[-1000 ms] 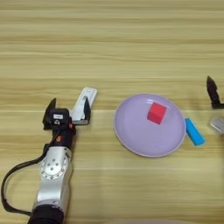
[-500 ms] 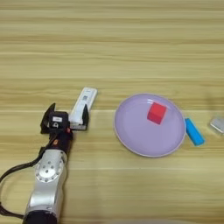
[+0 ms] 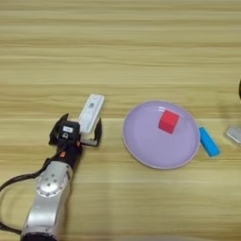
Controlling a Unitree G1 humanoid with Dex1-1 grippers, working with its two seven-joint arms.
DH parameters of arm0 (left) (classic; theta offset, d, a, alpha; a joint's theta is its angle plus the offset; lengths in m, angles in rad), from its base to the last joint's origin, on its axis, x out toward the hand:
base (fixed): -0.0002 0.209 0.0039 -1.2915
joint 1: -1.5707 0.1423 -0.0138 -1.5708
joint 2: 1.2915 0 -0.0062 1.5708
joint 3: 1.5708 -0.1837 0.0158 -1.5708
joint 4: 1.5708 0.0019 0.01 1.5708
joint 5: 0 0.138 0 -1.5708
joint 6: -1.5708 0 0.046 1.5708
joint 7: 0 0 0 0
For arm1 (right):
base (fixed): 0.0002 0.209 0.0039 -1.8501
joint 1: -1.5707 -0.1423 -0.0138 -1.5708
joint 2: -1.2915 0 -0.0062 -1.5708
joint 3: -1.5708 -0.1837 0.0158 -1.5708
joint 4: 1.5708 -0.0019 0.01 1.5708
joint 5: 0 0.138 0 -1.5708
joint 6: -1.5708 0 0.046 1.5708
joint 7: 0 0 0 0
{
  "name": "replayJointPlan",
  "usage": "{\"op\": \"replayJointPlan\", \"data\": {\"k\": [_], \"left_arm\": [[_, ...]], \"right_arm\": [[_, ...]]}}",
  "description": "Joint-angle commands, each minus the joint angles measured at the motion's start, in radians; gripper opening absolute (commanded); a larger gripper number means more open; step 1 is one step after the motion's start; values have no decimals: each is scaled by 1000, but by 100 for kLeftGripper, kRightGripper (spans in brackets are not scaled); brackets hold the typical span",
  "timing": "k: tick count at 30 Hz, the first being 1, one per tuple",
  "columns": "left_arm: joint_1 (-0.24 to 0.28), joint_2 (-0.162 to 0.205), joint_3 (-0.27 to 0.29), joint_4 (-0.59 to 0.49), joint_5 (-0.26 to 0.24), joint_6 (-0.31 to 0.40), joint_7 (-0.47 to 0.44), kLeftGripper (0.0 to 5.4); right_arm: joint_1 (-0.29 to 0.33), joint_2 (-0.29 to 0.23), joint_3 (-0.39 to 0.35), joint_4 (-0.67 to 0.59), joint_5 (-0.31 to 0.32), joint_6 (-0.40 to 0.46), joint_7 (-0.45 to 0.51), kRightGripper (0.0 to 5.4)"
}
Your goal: Move the objects on the table
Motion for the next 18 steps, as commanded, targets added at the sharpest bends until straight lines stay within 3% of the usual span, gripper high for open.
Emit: {"op": "replayJointPlan", "data": {"k": [1,8,18], "left_arm": [[-13,31,1,22,6,54,-19,540],[-20,57,21,13,4,140,-12,540],[-48,98,-13,-28,7,289,-78,540]], "right_arm": [[12,17,4,-26,11,11,-15,536],[27,37,13,-49,12,13,-27,536],[32,51,17,-63,6,14,-34,536]]}}
